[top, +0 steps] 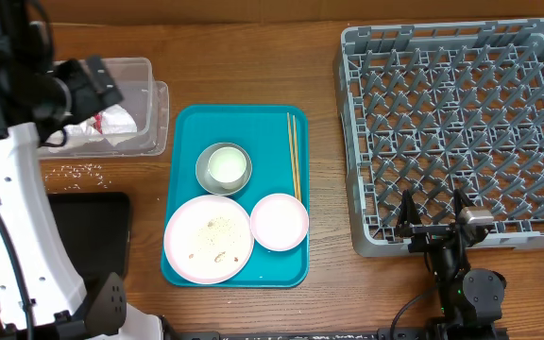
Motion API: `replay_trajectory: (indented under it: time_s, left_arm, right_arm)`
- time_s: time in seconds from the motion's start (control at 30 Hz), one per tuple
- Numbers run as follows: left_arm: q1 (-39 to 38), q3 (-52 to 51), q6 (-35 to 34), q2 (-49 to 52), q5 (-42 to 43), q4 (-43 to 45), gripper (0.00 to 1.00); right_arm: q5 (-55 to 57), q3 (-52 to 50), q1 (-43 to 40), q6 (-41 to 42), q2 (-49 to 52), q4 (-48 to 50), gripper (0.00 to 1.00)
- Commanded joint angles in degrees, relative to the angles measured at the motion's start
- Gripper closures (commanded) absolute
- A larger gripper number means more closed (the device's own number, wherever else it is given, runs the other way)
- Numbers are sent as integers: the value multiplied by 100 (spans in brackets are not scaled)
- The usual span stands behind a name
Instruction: Sort waste into correct bins and load items into the dishwasher
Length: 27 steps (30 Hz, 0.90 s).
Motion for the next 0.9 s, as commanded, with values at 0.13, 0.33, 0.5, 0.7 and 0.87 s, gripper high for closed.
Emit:
replay_trajectory:
  time_s: [0.13, 0.33, 0.5, 0.7, 0.87]
  left_arm:
    - [846, -140, -516, 186, -79, 46, 0]
    - [1287, -140, -643, 599, 31, 57, 0]
    - [1285, -140, -592, 1051, -79, 61, 0]
    - [1285, -140, -592, 1423, -35, 50, 0]
    - [1285, -140, -595, 1652, -28, 44, 0]
  right_arm:
    - [35, -59, -22, -22, -57, 37, 0]
    - [35, -59, -22, -22, -57, 46, 0]
    - [-1495, -59, -7, 970, -57, 1001, 0]
    - [-3032, -59, -7, 2870, -57, 2343, 0]
    - [-2459, 42, -7, 3265, -57, 4216, 0]
